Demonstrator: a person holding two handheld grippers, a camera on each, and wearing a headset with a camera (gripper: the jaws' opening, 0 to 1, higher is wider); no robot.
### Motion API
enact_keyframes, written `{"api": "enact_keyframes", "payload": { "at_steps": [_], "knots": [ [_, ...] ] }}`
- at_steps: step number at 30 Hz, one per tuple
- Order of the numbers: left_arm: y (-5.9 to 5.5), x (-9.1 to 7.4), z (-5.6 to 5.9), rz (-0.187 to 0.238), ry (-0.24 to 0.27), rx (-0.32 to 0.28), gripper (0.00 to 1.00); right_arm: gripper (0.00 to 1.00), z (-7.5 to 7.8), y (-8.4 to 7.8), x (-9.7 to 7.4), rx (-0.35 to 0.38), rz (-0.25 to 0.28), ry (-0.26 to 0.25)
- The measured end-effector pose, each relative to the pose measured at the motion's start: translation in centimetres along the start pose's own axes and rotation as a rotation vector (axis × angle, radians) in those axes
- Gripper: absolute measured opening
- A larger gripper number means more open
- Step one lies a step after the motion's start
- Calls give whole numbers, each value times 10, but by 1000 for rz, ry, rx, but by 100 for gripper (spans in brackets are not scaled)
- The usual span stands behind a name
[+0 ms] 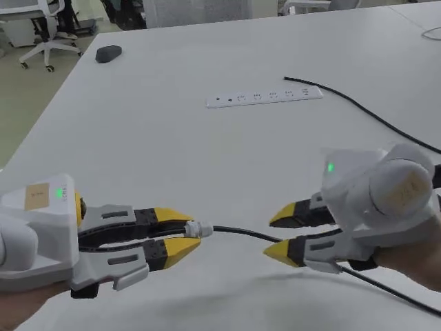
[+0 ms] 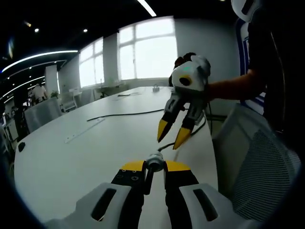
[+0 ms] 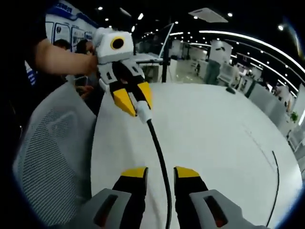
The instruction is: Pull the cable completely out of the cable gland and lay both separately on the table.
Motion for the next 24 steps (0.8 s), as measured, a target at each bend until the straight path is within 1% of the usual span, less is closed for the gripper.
{"api": "enact_keyframes", "payload": {
  "at_steps": [1, 4, 5, 6, 7, 9, 11, 12, 13, 15, 17, 18, 19, 20, 23, 24],
  "knots": [
    [0, 0, 1, -1, -1, 2, 15, 15, 0, 8, 6, -30, 8, -7],
    [0, 0, 2, 1, -1, 2, 15, 10, -2, 18, 16, -98, 8, 14],
    [-1, 0, 2, -1, -1, 2, 15, 9, -4, 21, 20, -97, 8, 24],
    [-1, -1, 3, 3, 1, 2, 15, 8, -6, 23, 24, -112, 7, 54],
    [0, -1, 3, 9, 0, -8, 15, 7, -6, 25, 26, -113, 7, 49],
    [0, -3, 4, 16, 5, -1, 15, 0, -6, 27, 28, -151, 0, 53],
    [0, -4, 4, 14, 13, 1, 15, 0, -6, 28, 28, -145, -2, 56],
    [-1, -7, 4, 23, 14, -9, 15, 0, -6, 28, 27, -143, -3, 61],
    [-2, -8, 4, 24, 19, -6, 15, 0, -6, 28, 28, -143, -3, 60],
    [-4, -12, 5, 32, 31, -14, 15, 0, -6, 27, 28, -146, -18, 62],
    [-6, -19, 4, 40, 51, -14, 15, 0, -5, 26, 28, -149, -29, 50],
    [-7, -23, 4, 47, 64, -25, 15, 0, -4, 26, 28, -146, -31, 51],
    [-7, -27, 4, 50, 68, -27, 15, 0, -6, 28, 29, -141, -17, 64],
    [-8, -29, 5, 54, 76, -27, 15, 0, -6, 28, 29, -138, -15, 64],
    [-12, -44, 5, 55, 110, -31, 15, 0, -6, 27, 35, -152, -53, 63],
    [-13, -48, 5, 57, 122, -33, 15, 0, -6, 27, 36, -150, -56, 62]
  ]
}}
Point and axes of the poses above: the centre of the closed fingertips' face, and the gripper's own axes: x roughly forward along the fingers, z roughly to its right, y roughly out of its top, the point moved 7 cm from there along -x, roughly backward along the fingers, and after that the axes turned 5 degrees about z, right-handed, at the moved point
